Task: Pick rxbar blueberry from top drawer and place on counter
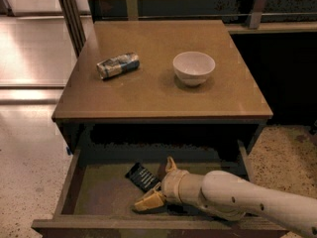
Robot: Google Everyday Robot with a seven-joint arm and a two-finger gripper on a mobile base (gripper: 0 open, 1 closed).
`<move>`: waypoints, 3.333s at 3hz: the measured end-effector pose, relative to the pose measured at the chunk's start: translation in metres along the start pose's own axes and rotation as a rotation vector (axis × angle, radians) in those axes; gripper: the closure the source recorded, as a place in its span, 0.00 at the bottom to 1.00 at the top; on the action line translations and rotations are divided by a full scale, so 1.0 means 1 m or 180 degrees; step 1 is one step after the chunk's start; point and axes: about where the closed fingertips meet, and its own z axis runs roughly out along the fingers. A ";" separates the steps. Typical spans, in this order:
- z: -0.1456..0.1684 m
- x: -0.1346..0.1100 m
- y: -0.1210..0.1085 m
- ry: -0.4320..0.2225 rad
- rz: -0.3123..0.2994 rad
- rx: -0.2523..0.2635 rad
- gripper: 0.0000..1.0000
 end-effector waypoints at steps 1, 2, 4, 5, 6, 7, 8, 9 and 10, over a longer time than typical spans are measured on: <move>0.012 -0.001 0.015 -0.0017 -0.0147 -0.0043 0.00; 0.012 -0.001 0.015 -0.0017 -0.0147 -0.0043 0.18; 0.012 -0.001 0.015 -0.0017 -0.0147 -0.0043 0.65; 0.012 -0.001 0.015 -0.0017 -0.0147 -0.0043 0.88; 0.012 -0.001 0.015 -0.0017 -0.0147 -0.0043 1.00; 0.007 -0.008 0.016 -0.0017 -0.0147 -0.0043 1.00; 0.004 -0.014 0.016 -0.0017 -0.0147 -0.0043 1.00; -0.002 -0.032 0.008 0.0166 -0.0146 -0.0121 1.00; -0.001 -0.020 -0.005 0.0472 -0.0148 -0.0201 1.00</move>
Offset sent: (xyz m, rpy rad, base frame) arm -0.0072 0.0173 -0.0047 -0.0100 -0.0315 0.0353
